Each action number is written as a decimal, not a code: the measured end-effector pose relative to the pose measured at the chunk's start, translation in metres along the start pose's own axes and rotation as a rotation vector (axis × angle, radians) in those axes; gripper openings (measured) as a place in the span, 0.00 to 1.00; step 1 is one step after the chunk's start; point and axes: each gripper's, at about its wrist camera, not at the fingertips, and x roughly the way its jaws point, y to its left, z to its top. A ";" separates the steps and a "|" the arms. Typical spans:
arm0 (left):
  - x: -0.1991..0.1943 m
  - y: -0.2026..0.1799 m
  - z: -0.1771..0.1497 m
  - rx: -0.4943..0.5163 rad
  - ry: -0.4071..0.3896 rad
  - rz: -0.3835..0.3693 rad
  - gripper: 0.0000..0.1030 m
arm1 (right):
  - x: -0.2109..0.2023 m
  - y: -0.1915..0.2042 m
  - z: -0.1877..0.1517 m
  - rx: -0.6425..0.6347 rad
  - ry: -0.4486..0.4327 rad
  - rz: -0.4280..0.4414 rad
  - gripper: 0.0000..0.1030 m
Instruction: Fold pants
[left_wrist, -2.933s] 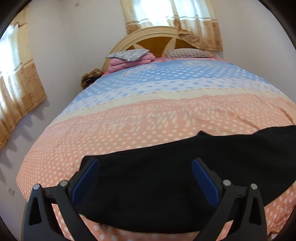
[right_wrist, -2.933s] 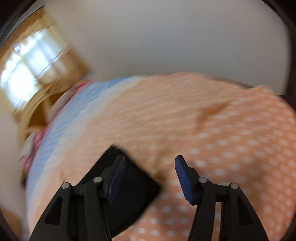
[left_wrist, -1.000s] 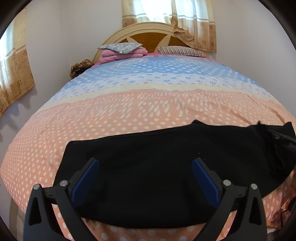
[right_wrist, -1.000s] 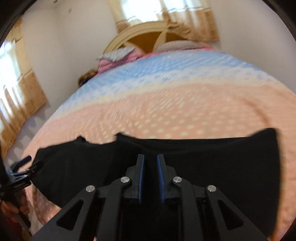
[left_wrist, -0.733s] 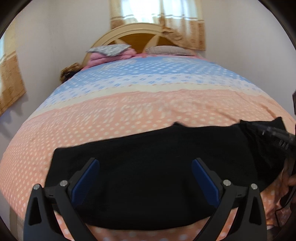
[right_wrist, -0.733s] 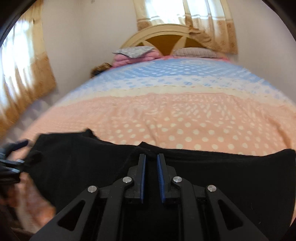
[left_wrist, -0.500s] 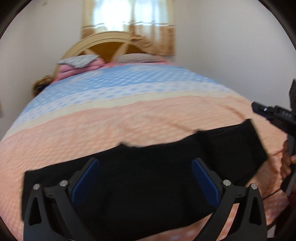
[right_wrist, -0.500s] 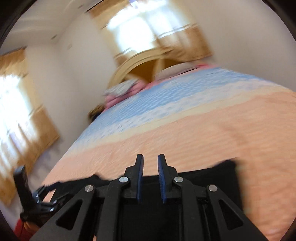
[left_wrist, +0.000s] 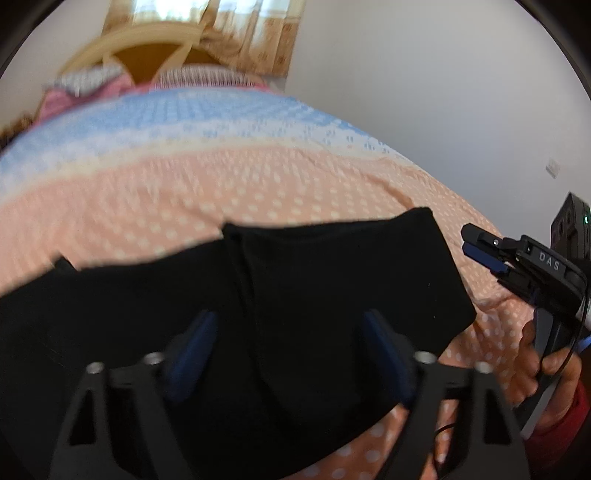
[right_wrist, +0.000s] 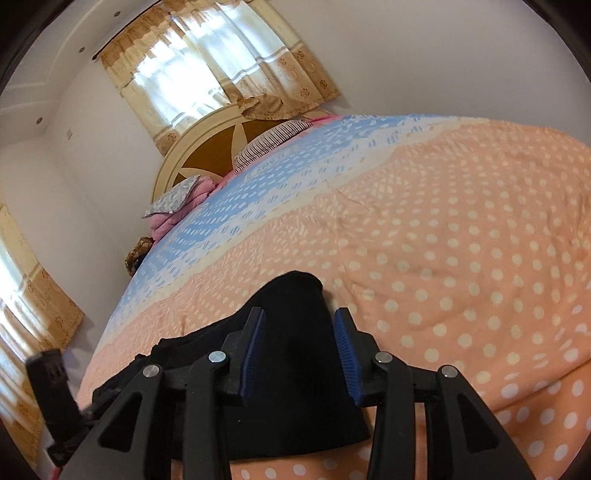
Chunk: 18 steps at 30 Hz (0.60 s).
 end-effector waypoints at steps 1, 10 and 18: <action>-0.001 0.000 -0.001 -0.012 -0.011 0.002 0.67 | 0.002 -0.001 0.001 0.009 0.006 0.001 0.40; -0.006 0.006 -0.001 -0.087 -0.013 -0.068 0.21 | 0.003 -0.007 -0.003 0.025 0.000 0.007 0.40; -0.001 0.007 0.001 -0.114 -0.002 -0.051 0.17 | 0.009 -0.009 -0.008 0.028 0.027 0.000 0.40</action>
